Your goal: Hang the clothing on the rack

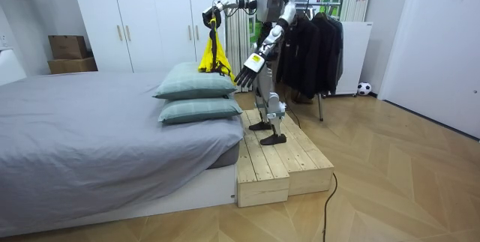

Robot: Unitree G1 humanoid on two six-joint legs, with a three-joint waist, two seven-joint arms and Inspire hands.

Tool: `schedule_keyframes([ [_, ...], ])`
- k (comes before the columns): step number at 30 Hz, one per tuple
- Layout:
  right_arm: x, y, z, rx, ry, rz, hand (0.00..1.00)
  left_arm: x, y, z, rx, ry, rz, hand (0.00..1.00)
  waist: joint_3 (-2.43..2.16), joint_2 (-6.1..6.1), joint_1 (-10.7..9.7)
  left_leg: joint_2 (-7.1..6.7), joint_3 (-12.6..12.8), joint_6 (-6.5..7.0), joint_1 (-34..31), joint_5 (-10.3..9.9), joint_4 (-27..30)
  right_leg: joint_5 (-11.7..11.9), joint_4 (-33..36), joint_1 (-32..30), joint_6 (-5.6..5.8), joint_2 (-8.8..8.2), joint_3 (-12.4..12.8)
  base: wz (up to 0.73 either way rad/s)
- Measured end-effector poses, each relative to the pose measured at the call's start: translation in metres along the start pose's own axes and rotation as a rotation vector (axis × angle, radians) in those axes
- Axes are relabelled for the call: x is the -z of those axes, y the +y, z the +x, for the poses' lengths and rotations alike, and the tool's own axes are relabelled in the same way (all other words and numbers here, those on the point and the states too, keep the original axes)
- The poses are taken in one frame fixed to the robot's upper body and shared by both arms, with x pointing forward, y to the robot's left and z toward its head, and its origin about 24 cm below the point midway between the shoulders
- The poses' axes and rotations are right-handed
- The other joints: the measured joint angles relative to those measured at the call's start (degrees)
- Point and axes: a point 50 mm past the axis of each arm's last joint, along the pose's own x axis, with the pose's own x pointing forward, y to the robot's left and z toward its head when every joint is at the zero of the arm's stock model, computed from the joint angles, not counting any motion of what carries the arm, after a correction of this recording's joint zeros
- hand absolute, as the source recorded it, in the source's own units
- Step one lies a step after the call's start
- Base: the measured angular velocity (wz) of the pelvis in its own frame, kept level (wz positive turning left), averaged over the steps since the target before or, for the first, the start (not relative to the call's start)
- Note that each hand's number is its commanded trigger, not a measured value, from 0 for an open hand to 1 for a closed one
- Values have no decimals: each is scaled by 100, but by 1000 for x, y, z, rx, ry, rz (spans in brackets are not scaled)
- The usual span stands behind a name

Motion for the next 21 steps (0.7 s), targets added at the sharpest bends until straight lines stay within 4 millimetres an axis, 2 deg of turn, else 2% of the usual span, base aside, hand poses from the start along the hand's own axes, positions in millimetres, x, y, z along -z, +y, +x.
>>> schedule_keyframes([
  [3,-2,-6,-3,28,-7,-2,100,1,-2,0,5,7,-1,0,9,-17,3,0,48,0,-1,0,-21,0,0,-17,0,1,15,-3],
  [9,1,-9,-5,40,7,14,100,4,-4,-1,14,21,-2,0,-11,-70,-9,7,125,9,-21,6,-37,1,25,-85,-1,5,76,-6],
  [21,-8,-20,-3,69,-20,-2,100,2,-11,-2,30,22,-16,0,6,-53,-105,23,200,8,29,5,-37,1,91,-89,-1,1,133,-2],
])
